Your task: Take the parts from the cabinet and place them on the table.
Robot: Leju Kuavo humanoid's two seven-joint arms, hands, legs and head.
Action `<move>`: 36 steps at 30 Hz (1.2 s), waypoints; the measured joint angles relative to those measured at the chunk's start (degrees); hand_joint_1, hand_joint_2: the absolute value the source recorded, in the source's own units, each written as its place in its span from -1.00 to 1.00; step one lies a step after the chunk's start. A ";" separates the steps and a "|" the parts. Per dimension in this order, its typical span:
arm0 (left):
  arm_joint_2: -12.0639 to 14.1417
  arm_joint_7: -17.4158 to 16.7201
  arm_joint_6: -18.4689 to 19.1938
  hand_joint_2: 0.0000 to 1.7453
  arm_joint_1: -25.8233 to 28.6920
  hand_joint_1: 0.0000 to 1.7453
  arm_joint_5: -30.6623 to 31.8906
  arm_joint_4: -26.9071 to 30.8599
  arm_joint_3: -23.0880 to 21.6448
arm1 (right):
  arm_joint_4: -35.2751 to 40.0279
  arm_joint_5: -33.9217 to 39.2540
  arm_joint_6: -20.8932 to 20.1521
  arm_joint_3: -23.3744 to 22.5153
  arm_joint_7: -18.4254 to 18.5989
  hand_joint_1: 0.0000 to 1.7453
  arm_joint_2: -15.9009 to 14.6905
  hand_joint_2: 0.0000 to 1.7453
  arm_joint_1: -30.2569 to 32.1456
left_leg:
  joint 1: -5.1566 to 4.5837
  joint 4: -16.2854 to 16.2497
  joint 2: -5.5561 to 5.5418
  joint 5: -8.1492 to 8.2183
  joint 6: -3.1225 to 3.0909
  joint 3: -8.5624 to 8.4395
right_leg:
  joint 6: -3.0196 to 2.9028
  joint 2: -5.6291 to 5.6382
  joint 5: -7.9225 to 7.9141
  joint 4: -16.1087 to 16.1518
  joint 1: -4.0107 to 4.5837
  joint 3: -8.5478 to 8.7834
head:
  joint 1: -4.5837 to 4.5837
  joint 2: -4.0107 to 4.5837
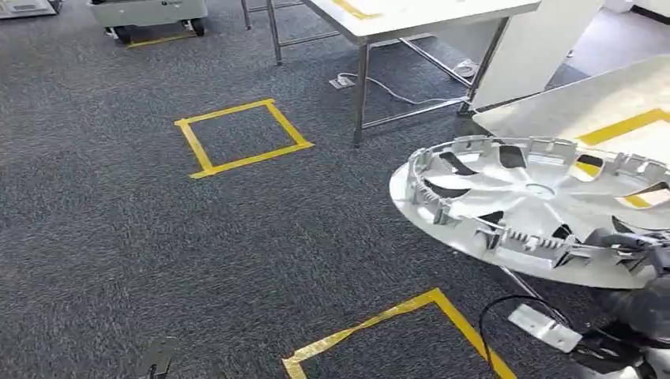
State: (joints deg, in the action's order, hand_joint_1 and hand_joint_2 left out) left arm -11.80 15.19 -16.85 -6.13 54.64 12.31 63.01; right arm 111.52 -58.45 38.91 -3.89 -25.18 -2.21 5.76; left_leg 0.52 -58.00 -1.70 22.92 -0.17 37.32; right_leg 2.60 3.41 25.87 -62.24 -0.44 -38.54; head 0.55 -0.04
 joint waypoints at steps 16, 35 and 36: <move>-0.15 -0.04 0.59 1.00 -0.03 -1.00 -0.11 0.00 0.09 | 2.77 -4.39 0.28 0.52 2.93 1.00 0.02 1.00 0.28 | -0.49 -4.08 2.67 5.55 2.12 -1.29 | -1.57 -3.38 -1.26 3.44 0.08 3.39 | -0.40 0.00; -0.07 0.44 0.81 1.00 0.22 -1.00 -0.11 0.00 0.20 | 2.42 -5.79 0.42 -0.90 4.11 1.00 0.04 1.00 0.33 | -0.19 0.63 2.71 2.13 -0.64 -3.13 | 1.04 -2.85 6.59 -14.43 -0.10 -5.74 | 0.04 0.00; -0.11 0.44 0.81 1.00 0.19 -1.00 -0.11 0.00 0.20 | 2.40 -5.81 0.42 -0.90 4.15 1.00 0.04 1.00 0.37 | -0.19 0.63 3.23 2.23 -0.57 -3.23 | 1.08 -2.95 5.21 -12.88 -0.16 -4.95 | 0.02 0.00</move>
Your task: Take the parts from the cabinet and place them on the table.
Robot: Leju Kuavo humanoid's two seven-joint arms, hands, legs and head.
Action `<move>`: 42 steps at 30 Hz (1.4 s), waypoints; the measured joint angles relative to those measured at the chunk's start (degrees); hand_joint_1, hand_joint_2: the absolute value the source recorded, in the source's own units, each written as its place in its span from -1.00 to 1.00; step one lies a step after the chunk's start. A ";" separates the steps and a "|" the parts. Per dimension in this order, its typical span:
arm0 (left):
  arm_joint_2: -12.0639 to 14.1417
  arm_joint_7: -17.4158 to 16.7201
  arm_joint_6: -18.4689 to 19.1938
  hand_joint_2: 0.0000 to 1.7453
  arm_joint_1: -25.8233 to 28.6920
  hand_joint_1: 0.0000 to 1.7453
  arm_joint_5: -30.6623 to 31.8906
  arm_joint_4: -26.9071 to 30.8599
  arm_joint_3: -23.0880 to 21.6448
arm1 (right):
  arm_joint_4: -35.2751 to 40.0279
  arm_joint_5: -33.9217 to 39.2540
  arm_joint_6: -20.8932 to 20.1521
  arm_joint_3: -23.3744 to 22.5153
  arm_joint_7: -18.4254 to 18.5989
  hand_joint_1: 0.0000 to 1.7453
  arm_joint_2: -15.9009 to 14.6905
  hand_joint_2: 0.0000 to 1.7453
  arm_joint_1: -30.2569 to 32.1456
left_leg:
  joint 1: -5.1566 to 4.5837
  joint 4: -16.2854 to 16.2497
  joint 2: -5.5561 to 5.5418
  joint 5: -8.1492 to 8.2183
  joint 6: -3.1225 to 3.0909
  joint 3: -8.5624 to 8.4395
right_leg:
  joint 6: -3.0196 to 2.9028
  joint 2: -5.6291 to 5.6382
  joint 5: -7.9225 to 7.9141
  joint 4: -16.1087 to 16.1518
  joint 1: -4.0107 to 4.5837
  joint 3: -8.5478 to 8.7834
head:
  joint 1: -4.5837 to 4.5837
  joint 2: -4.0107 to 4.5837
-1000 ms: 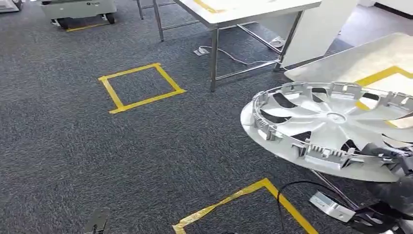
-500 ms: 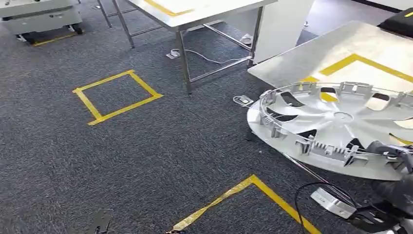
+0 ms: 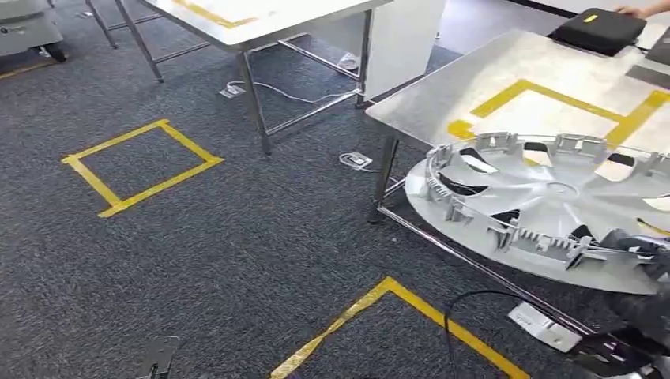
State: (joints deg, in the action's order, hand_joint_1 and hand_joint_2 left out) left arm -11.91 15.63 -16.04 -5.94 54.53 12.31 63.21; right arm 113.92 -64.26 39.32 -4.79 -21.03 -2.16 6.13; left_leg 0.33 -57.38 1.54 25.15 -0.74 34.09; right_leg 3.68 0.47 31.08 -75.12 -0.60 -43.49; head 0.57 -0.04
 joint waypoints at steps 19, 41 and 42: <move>0.28 0.35 0.22 1.00 0.16 -1.00 0.00 0.00 0.09 | -0.26 0.22 0.09 -0.33 1.22 1.00 0.00 1.00 -0.95 | -0.32 -1.75 -5.22 -5.03 1.98 4.92 | -3.05 5.41 -1.29 16.24 0.15 13.31 | -0.55 0.00; 0.13 0.90 -0.24 1.00 -0.10 -1.00 -1.03 0.00 0.66 | -2.49 0.87 0.35 0.24 2.34 1.00 -0.20 1.00 -2.26 | -0.49 -11.73 -0.26 5.36 2.82 -5.25 | -3.45 -0.61 -9.87 14.86 0.51 2.83 | -0.48 0.00; 0.00 0.94 -0.17 1.00 0.11 -1.00 -1.03 0.00 0.66 | -2.49 0.90 0.35 0.35 2.23 1.00 -0.20 1.00 -2.39 | -0.25 -15.42 -0.70 6.74 3.22 -1.87 | -3.60 0.12 -9.75 15.65 0.33 3.59 | -0.59 0.00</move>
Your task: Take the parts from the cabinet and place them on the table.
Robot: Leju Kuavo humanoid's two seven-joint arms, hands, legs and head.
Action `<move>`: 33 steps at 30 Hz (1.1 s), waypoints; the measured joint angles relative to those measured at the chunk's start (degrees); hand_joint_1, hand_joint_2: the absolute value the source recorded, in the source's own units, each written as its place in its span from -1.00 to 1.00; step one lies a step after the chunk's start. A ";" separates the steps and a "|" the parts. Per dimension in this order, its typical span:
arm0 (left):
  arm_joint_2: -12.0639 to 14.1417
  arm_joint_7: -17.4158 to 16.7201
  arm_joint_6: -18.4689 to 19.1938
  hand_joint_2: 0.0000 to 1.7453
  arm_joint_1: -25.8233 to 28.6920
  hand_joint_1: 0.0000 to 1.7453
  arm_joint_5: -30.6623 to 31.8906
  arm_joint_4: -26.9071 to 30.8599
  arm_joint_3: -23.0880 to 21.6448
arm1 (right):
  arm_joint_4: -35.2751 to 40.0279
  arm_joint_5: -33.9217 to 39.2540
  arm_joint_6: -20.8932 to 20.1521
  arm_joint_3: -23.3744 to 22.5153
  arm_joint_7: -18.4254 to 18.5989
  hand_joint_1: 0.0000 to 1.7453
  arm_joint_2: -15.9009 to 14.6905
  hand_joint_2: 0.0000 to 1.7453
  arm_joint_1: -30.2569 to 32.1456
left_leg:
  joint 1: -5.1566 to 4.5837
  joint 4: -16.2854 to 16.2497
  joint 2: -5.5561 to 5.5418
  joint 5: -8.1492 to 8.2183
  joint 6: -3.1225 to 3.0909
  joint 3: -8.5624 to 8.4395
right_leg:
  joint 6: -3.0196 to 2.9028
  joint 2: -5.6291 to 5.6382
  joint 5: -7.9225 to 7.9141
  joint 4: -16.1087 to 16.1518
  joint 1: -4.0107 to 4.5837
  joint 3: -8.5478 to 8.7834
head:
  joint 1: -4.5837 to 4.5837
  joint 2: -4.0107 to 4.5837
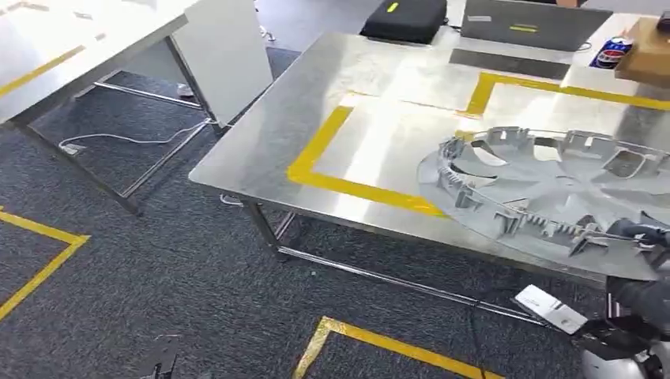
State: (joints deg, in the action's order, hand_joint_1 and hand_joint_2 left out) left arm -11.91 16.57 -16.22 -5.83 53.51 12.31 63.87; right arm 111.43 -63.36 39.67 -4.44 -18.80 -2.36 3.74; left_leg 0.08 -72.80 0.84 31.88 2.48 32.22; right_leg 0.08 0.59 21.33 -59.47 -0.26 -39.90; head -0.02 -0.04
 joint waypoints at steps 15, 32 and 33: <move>0.31 0.44 0.02 1.00 0.09 -1.00 -0.50 -0.02 0.66 | -0.79 0.15 -0.02 0.44 0.00 1.00 -0.13 1.00 -0.10 | 1.93 15.41 -1.62 -9.06 -1.28 4.18 | 4.22 0.66 9.59 -6.47 -1.91 2.36 | -0.61 0.00; 0.00 0.44 0.33 1.00 0.12 -1.00 -0.79 -0.02 1.03 | -3.56 2.93 -0.26 0.81 5.92 1.00 -1.73 1.00 -1.06 | 0.92 0.74 -0.29 0.54 0.46 8.84 | 0.64 0.82 4.35 0.86 -0.50 5.31 | -0.81 0.00; 0.00 0.42 0.33 1.00 0.28 -1.00 -0.79 -0.02 1.03 | -3.80 3.02 -0.37 0.94 6.18 1.00 -1.75 1.00 -1.05 | 0.91 -1.77 -0.39 0.75 0.45 10.47 | 0.60 1.51 4.45 0.85 -0.44 5.42 | -0.87 0.00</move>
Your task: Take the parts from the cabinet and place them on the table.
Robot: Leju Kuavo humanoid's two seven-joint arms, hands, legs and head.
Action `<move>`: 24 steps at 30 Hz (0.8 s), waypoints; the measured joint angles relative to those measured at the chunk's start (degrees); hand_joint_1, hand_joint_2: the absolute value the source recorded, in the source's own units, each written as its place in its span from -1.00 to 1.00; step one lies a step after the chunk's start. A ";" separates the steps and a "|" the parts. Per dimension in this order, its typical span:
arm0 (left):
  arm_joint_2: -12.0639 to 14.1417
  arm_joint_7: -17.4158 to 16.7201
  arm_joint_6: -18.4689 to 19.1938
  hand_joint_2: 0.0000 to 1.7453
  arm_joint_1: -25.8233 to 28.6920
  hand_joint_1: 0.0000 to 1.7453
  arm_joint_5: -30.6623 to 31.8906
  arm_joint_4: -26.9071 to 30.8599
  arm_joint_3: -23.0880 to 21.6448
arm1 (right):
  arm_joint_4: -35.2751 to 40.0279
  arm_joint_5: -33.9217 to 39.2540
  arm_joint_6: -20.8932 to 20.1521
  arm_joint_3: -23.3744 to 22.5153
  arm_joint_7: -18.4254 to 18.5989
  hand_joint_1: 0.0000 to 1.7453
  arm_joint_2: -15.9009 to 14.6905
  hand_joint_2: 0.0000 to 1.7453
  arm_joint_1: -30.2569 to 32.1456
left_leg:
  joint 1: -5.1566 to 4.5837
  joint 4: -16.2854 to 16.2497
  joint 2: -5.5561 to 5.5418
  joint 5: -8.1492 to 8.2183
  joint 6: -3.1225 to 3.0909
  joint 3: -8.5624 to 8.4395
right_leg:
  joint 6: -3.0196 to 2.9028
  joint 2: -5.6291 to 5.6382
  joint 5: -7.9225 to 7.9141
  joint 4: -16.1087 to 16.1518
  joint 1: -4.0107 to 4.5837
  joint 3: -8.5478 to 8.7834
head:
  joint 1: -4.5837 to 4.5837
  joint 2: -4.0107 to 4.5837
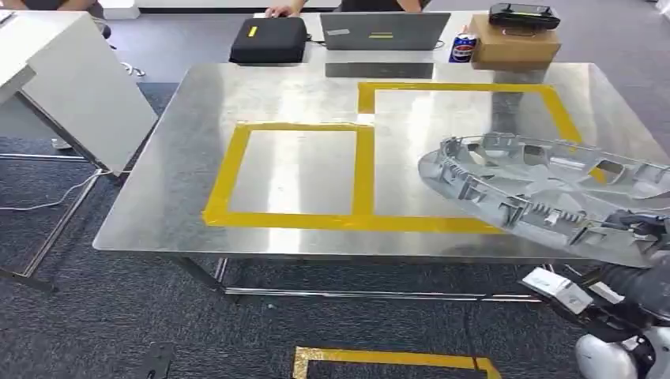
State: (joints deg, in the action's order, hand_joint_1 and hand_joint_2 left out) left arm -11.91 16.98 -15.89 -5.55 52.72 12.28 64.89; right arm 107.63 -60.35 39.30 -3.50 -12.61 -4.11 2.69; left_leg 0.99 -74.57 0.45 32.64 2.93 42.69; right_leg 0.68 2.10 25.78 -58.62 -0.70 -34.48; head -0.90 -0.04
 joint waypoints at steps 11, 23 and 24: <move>0.15 -0.24 -0.28 1.00 -0.34 -1.00 0.00 0.00 0.13 | -2.47 0.55 -5.42 1.84 2.71 1.00 -3.10 1.00 -0.35 | 0.04 17.09 -1.02 -6.87 -3.07 -8.99 | 2.63 0.51 2.65 -1.90 0.27 1.96 | 0.43 0.00; 0.33 -0.31 -0.24 1.00 0.48 -1.00 -0.02 0.00 0.44 | -5.84 1.72 -10.40 3.08 4.24 1.00 -5.55 1.00 -0.89 | -0.18 18.31 -0.31 1.01 -1.01 -18.65 | 1.87 -2.89 -5.01 -2.42 0.13 -6.88 | 0.85 -0.02; 0.35 -0.31 -0.22 1.00 0.37 -1.00 -0.02 0.00 0.44 | -5.92 1.99 -11.08 3.13 4.42 1.00 -5.81 1.00 -1.21 | -0.16 17.94 -0.26 0.14 -0.54 -18.82 | 1.39 -2.65 -4.52 -2.24 0.13 -6.52 | 1.31 0.00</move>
State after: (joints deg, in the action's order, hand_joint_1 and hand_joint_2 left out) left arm -11.56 16.68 -16.11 -5.18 52.70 12.28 65.33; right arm 101.70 -58.36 28.22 -0.37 -8.20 -9.92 1.48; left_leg 0.83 -56.64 0.19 32.78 2.39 23.86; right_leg 2.07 -0.55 21.26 -60.86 -0.57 -41.00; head 0.41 -0.04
